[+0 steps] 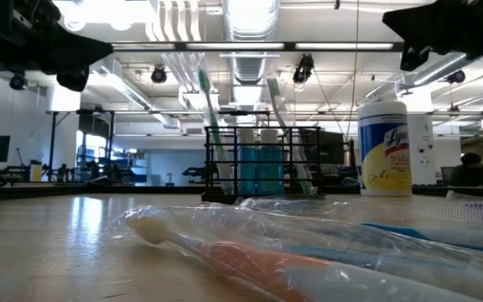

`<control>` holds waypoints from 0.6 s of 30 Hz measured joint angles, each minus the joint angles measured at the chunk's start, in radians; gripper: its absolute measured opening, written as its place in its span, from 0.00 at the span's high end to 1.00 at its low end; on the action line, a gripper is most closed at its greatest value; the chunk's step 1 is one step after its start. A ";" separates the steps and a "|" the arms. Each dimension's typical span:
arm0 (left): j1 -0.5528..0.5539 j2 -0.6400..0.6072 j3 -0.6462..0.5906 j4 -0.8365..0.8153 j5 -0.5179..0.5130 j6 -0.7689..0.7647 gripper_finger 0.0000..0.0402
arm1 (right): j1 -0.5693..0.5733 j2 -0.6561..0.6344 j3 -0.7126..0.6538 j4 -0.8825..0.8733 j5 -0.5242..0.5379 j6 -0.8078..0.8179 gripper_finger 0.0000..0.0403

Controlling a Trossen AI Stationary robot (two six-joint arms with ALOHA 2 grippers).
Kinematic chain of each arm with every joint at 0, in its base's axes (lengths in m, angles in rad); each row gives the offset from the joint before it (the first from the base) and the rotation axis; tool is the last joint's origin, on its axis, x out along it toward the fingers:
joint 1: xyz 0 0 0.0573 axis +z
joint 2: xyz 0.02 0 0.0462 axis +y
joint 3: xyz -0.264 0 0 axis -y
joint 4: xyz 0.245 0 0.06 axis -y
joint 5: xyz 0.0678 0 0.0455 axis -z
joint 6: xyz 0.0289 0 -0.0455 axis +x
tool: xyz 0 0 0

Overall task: Pick & Place toothbrushing station
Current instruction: Put the purple toothbrush into the black organizer

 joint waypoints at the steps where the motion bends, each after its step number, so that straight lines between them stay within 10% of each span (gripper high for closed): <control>1: 0.000 0.000 0.000 -0.005 0.001 -0.006 0.97 | 0.000 -0.016 -0.001 -0.022 0.000 0.010 0.98; 18: 0.000 0.000 0.000 -0.041 0.048 -0.077 0.99 | 0.000 -0.016 -0.019 -0.090 0.028 0.094 0.98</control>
